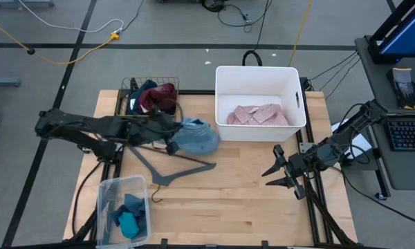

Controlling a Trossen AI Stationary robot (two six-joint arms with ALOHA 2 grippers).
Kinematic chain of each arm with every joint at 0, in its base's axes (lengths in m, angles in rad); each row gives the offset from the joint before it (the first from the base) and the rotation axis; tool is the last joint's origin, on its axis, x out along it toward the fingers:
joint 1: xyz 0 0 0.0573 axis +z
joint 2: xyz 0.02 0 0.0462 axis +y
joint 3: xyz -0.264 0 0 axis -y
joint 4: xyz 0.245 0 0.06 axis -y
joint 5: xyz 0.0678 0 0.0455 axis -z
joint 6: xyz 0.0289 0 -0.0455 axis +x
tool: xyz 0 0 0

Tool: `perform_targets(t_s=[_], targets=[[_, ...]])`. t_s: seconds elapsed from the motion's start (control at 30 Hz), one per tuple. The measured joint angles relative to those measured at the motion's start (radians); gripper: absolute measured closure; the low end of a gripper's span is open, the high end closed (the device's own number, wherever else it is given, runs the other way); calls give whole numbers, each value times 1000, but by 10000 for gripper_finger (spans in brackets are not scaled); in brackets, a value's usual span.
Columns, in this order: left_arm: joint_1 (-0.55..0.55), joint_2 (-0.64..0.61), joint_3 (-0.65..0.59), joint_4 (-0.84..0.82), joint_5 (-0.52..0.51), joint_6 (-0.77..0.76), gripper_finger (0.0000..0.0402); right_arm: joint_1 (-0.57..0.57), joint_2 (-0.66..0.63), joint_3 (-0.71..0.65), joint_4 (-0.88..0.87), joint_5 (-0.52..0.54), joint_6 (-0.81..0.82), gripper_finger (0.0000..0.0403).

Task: Pick & Place Cloths
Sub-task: Put the blue shirt into the white bin

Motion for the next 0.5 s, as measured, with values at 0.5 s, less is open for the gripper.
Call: perform_targets(t_s=[0.5], targets=[[-201, 11, 380, -19, -183, 230, 401, -32, 100, 0, 524, -2, -254, 277]])
